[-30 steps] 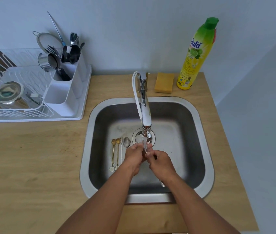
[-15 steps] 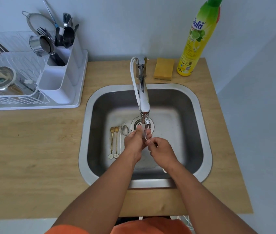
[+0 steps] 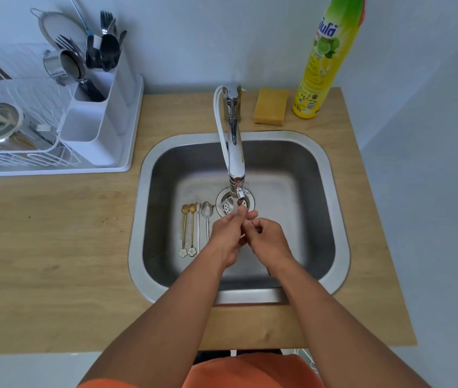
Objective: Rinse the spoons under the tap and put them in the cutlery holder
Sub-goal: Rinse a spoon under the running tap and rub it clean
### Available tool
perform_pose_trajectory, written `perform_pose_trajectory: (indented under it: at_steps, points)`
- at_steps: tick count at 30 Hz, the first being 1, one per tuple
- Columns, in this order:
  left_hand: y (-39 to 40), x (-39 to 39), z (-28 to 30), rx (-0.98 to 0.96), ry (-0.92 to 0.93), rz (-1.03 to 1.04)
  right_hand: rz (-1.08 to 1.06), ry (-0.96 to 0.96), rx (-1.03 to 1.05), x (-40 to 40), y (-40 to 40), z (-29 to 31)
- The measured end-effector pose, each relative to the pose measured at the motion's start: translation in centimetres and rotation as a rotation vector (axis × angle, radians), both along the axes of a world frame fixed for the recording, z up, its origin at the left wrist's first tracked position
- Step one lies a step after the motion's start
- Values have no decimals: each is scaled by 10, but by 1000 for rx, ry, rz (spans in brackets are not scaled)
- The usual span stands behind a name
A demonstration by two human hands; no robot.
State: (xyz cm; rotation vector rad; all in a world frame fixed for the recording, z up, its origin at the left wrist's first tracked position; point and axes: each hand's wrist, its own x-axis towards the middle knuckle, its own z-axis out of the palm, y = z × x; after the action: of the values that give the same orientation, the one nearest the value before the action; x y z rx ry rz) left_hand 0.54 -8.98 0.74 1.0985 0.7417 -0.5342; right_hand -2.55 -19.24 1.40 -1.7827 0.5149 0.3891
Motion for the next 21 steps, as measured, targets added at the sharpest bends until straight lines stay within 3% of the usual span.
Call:
perform_pose_trajectory:
  at_steps: [10,21]
  points:
    - [-3,1,10,-66,14,93,72,-65,-172,-9,-6,-1]
    - [15,13,12,-50,137,134,158,-143,-171,-20,-3,10]
